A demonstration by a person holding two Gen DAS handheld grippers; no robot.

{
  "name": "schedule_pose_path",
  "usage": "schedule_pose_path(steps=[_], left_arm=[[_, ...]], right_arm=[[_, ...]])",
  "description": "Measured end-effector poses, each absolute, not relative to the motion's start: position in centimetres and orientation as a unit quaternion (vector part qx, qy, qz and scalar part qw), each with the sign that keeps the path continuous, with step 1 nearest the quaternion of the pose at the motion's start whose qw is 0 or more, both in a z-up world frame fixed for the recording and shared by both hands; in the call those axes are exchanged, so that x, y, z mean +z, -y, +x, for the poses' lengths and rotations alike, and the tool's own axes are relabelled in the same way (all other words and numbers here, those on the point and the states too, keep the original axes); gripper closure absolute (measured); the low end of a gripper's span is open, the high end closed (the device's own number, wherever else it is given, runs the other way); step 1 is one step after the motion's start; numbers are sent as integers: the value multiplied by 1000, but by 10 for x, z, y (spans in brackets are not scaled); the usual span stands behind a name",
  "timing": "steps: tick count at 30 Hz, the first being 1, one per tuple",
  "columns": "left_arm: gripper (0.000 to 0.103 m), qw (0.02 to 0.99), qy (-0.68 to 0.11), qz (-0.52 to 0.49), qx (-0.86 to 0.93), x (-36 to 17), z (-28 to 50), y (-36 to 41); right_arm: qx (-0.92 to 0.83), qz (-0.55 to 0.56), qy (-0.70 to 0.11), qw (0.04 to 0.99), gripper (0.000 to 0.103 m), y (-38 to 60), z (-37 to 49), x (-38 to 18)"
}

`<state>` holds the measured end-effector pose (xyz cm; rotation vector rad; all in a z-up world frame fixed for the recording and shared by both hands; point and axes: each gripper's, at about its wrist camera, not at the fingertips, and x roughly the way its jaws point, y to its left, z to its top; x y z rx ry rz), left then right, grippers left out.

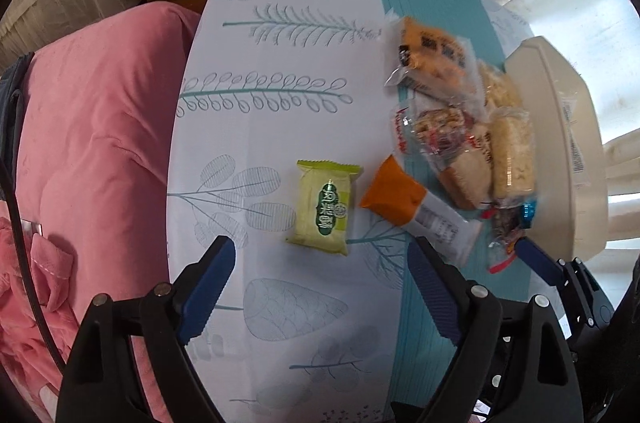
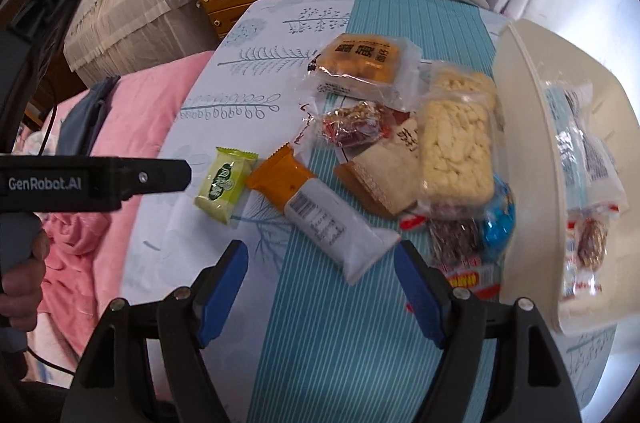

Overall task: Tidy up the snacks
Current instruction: 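Grasp the green snack packet with the left tool while the right tool grasps the orange-white bar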

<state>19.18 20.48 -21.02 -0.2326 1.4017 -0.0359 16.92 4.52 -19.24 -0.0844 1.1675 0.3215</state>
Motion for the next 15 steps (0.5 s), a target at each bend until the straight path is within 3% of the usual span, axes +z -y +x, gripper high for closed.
schedule_pose_path(steps=[15], left_arm=[[16, 758, -646, -94, -2, -262, 219, -205]], right_arm=[[159, -112, -555, 809, 27, -68, 197, -243]])
